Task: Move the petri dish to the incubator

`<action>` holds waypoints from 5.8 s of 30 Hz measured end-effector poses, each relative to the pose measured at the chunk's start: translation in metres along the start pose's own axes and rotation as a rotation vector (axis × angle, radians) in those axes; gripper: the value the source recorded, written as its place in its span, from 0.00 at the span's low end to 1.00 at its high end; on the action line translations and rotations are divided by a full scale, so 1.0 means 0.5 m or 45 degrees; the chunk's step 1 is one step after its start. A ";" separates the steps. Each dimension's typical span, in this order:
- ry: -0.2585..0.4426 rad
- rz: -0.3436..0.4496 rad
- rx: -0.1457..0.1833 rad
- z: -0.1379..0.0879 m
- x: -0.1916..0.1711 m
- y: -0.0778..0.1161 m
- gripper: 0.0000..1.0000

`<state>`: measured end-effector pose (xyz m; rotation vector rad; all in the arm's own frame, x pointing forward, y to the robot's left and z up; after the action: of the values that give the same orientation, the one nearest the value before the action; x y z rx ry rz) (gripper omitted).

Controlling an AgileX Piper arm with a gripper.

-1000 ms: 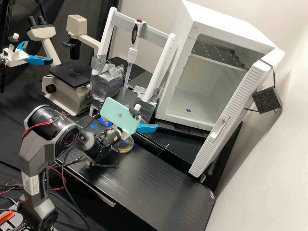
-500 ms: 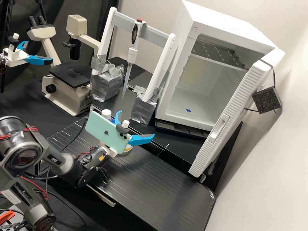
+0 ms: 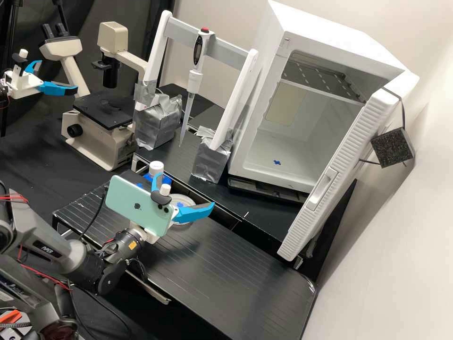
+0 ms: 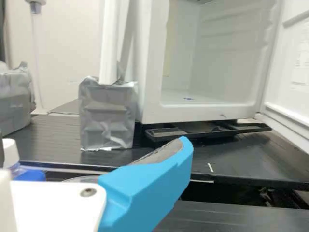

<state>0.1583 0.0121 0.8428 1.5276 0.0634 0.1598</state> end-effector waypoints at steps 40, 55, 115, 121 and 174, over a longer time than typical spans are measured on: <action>-0.069 -0.173 0.049 0.046 0.010 -0.033 1.00; -0.093 -0.128 0.009 0.048 0.018 -0.035 1.00; -0.154 -0.022 -0.092 0.053 0.041 -0.042 1.00; -0.087 -0.072 -0.094 0.043 0.040 -0.045 1.00; -0.115 -0.041 -0.048 0.046 0.006 -0.008 1.00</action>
<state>0.1645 -0.0105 0.8398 1.4938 0.0128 0.0655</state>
